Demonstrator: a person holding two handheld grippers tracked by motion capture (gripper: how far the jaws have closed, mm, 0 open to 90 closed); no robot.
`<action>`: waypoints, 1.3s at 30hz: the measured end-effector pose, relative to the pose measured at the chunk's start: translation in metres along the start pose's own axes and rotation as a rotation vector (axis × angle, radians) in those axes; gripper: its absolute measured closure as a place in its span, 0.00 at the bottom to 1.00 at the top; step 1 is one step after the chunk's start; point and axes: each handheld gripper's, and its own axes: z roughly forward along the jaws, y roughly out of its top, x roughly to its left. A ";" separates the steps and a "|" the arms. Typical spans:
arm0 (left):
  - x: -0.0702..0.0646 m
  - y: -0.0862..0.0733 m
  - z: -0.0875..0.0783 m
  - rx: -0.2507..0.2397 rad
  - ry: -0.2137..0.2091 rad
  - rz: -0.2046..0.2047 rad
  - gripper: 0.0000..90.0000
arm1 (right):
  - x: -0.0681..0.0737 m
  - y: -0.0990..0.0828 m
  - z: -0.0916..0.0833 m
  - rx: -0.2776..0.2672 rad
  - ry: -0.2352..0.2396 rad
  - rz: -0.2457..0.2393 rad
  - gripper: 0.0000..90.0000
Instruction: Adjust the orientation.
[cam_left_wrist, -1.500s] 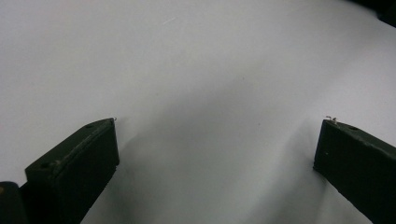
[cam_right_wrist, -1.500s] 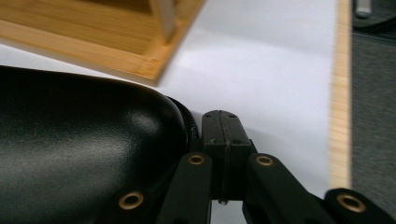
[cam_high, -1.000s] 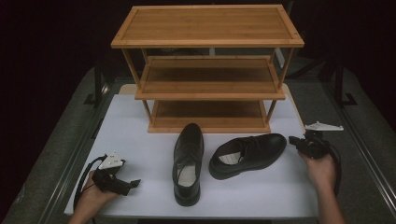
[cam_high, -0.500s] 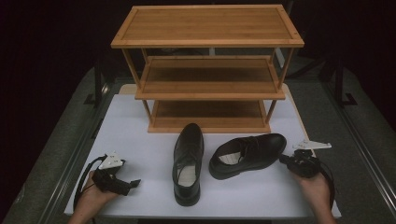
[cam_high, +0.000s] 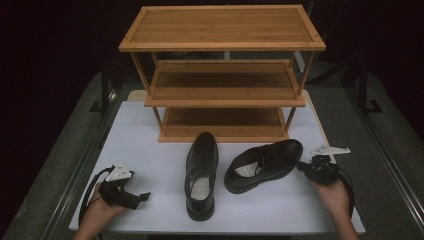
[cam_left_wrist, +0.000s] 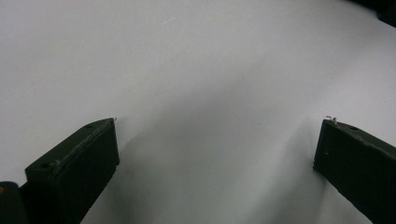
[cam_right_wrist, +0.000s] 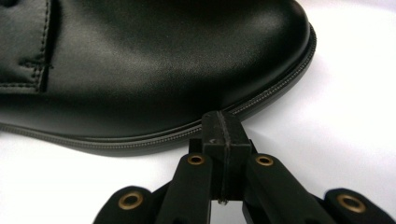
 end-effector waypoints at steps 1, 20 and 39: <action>0.000 0.000 0.000 0.000 0.000 0.000 0.00 | -0.001 0.003 0.003 0.001 0.005 0.000 1.00; 0.000 0.000 0.000 -0.002 0.001 -0.002 0.00 | 0.003 0.031 0.030 0.002 0.006 -0.037 1.00; 0.000 0.000 0.000 -0.004 0.000 -0.004 0.00 | -0.028 0.067 0.050 -0.071 -0.085 -0.029 1.00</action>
